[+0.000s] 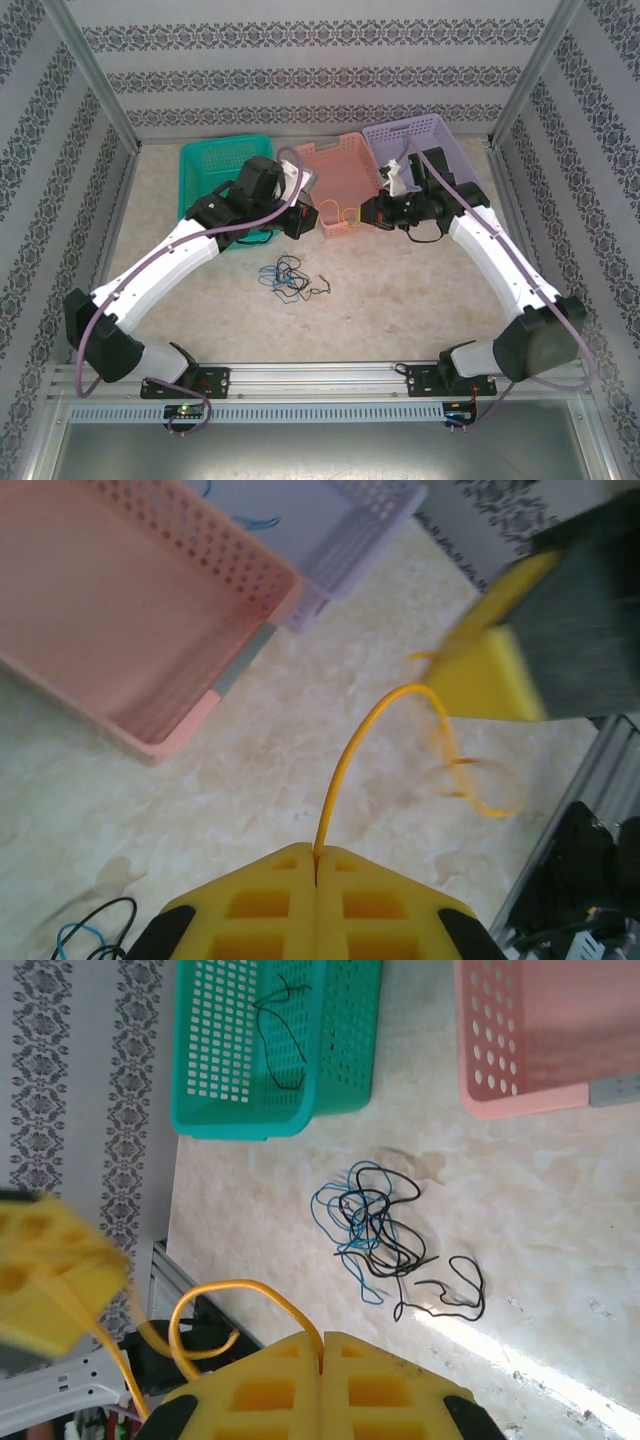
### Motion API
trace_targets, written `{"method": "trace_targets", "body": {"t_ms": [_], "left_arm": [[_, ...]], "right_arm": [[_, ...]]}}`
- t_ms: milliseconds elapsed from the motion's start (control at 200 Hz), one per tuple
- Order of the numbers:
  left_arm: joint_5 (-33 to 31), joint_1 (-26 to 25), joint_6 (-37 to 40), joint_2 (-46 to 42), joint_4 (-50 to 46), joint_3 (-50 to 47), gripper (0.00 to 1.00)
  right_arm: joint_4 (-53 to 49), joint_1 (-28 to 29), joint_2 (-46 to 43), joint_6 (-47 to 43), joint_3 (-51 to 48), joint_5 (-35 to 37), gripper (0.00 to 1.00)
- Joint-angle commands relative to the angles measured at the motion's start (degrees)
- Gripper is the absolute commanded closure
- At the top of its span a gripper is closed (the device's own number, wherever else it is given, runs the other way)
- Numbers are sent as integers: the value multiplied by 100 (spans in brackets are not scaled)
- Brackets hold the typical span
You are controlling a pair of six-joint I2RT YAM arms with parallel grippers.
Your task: Untangle the cables
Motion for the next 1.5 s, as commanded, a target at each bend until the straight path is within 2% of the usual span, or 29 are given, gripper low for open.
{"method": "trace_targets", "body": {"t_ms": [0, 290, 684, 799, 879, 974, 1109, 1189, 1369, 1494], "left_arm": [[185, -62, 377, -86, 193, -52, 100], [-118, -58, 391, 304, 436, 586, 100], [-280, -50, 919, 634, -80, 1772, 100], [-867, -51, 1516, 882, -675, 2188, 100], [-1663, -50, 1871, 973, -848, 2239, 100], [-2482, 3, 2111, 993, -712, 2158, 100], [-3221, -1, 2407, 1050, -315, 2065, 100], [-3712, 5, 2635, 1116, -141, 2051, 100], [-4501, 155, 2940, 1157, 125, 1994, 100], [-4684, 368, 2852, 1062, 212, 1920, 100]], "right_arm": [[-138, 63, 213, -24, 259, -459, 100], [-70, 672, 658, -116, 204, -1061, 100], [122, 731, 754, -233, -485, -1035, 100], [-48, 596, 702, -252, -584, -676, 100], [-40, 379, 602, -120, -730, -492, 100], [-150, 198, 517, -20, -809, -408, 100], [-299, 268, 496, 50, -793, -493, 100], [-600, 309, 472, -8, -740, -247, 100], [-784, 22, 163, 210, -993, 366, 100], [-756, -310, -67, 310, -1203, 537, 100]]}}
